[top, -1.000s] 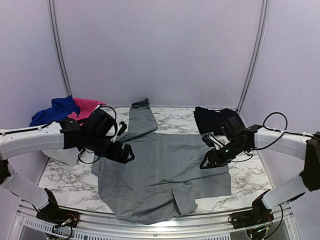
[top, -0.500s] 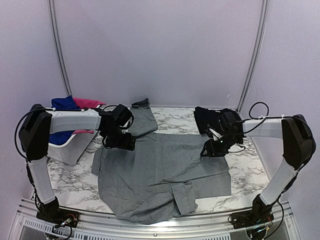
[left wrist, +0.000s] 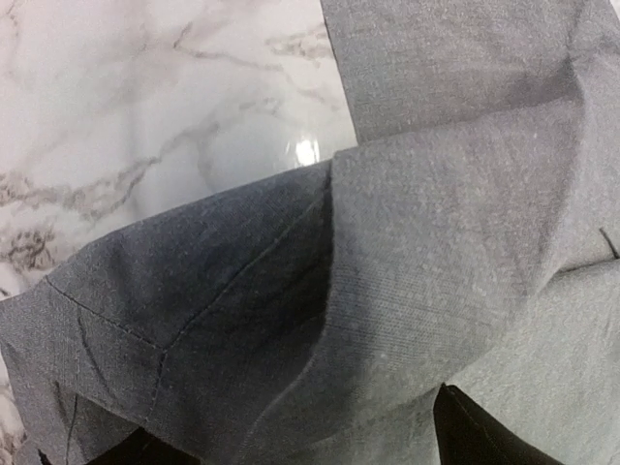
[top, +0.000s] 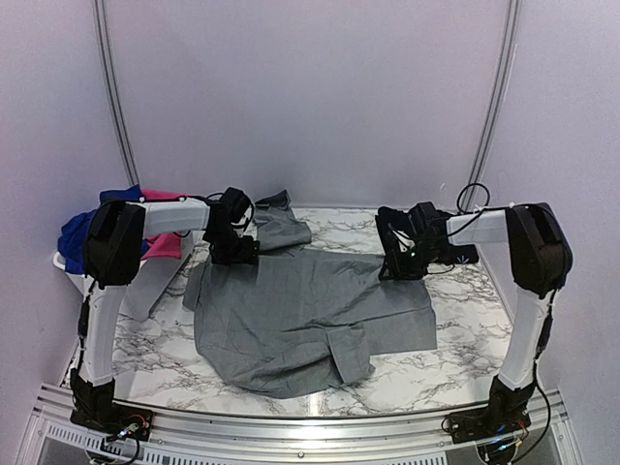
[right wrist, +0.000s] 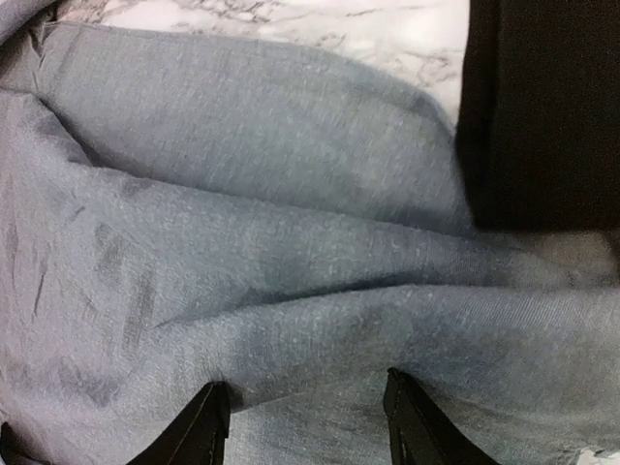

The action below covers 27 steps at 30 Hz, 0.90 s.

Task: Fold and stack the mixed laundry pile
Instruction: Move the flattened shirt to the center of the board, then pick up the flattened shirt from the center of the board.

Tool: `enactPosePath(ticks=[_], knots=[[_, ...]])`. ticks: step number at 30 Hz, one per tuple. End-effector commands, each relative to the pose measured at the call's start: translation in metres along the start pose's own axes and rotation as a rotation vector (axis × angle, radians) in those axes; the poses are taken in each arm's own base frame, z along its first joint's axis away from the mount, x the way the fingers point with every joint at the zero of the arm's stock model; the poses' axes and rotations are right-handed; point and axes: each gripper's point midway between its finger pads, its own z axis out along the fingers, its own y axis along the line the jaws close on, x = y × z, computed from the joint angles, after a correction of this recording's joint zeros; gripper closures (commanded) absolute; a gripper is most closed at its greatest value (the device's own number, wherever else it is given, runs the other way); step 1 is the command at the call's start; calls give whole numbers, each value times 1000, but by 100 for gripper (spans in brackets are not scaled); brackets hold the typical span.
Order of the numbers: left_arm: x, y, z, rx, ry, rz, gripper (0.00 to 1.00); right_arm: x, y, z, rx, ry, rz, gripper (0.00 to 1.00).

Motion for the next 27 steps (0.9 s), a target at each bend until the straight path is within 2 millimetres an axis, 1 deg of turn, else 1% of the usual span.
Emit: enactPosePath(ticks=[1,2,3,4,6,7,8,9,11,13,14,17,20,23,25,27], knots=[[-22,-9,-15,59,-9,24,14,1,-12,-7,46,53,-6,44],[-30,-15,-29,81,-34,28,13,-4,-4,-18,24,30,-18,44],[-33,-19,-45,103,-55,33,12,-7,5,-30,-3,13,-22,44],[-33,-23,-60,116,-73,40,11,-9,14,-44,-27,-7,-26,44],[-28,-27,-94,132,-107,54,9,-4,30,-69,-74,-29,-21,43],[-20,-26,-107,131,-112,57,9,-1,40,-86,-96,-56,-28,43],[-11,-25,-120,136,-119,55,9,8,47,-94,-113,-57,-28,43],[2,-24,-128,142,-109,53,9,16,57,-103,-138,-62,-37,43],[30,-25,-144,159,-95,54,9,35,79,-113,-197,-51,-56,43],[61,-33,-154,189,-74,87,9,56,108,-116,-269,-20,-97,43],[79,-40,-157,201,-60,120,9,66,124,-116,-299,-5,-117,43],[122,-51,-165,252,-32,152,9,100,161,-111,-392,67,-144,43],[146,-63,-172,329,-25,140,9,128,188,-108,-421,115,-206,41],[166,-76,-180,337,-46,227,9,150,203,-100,-356,152,-293,40],[179,-79,-178,336,-31,244,9,154,204,-90,-276,164,-328,38],[188,-78,-176,332,-19,239,9,154,199,-80,-179,185,-334,36]])
